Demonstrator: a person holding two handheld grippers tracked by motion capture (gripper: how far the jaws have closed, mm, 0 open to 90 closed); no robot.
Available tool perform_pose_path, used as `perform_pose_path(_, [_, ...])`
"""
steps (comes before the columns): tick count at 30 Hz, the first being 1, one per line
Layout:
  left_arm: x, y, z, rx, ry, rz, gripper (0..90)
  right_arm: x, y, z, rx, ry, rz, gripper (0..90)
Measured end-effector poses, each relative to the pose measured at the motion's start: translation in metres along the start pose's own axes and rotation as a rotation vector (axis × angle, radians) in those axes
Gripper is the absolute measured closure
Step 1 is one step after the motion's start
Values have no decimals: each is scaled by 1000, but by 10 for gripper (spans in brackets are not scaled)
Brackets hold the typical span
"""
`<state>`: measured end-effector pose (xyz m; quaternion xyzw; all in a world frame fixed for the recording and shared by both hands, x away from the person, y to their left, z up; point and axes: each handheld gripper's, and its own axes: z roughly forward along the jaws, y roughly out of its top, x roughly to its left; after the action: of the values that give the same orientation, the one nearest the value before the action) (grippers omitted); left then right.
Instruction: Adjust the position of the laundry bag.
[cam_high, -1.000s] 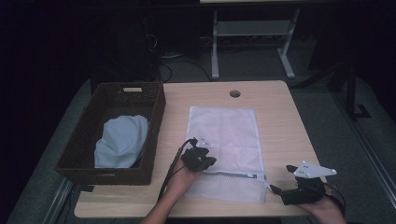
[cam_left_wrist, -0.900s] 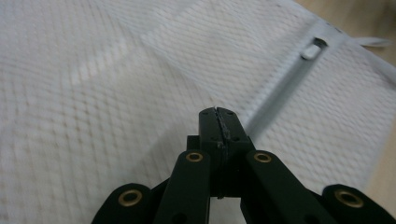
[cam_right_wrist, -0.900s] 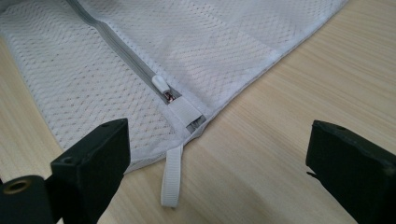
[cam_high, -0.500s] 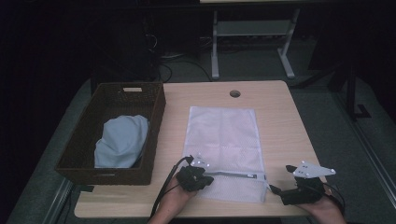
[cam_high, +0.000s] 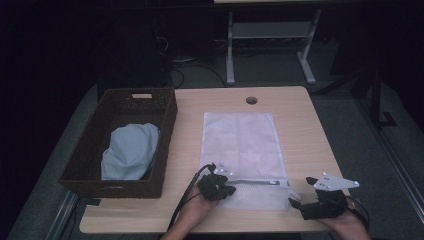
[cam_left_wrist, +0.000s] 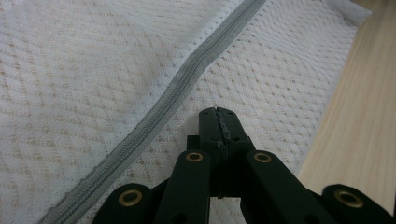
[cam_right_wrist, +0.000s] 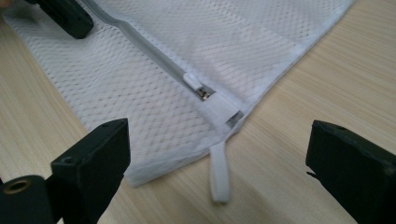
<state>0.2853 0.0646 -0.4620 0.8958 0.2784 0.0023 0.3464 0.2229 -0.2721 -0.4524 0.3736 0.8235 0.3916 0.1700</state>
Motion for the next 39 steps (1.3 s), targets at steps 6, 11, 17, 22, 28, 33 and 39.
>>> perform_pose_path(6, [6,13,10,-3,-4,8,900,0,0,0,-1,0,2,60])
perform_pose_path(11, [10,19,15,-3,-8,9,900,-1,0,0,2,1,0,61])
perform_pose_path(17, [18,29,20,3,-11,9,900,0,0,0,3,0,0,61])
perform_pose_path(22, [25,38,25,13,-8,17,900,-1,-1,0,5,3,7,62])
perform_pose_path(28, [26,43,28,13,-8,26,900,-1,-1,0,6,4,6,62])
perform_pose_path(33, [26,44,30,12,-3,38,900,-1,-1,1,10,6,1,62])
perform_pose_path(39, [18,37,18,-12,-8,47,786,-1,-2,1,12,8,3,62])
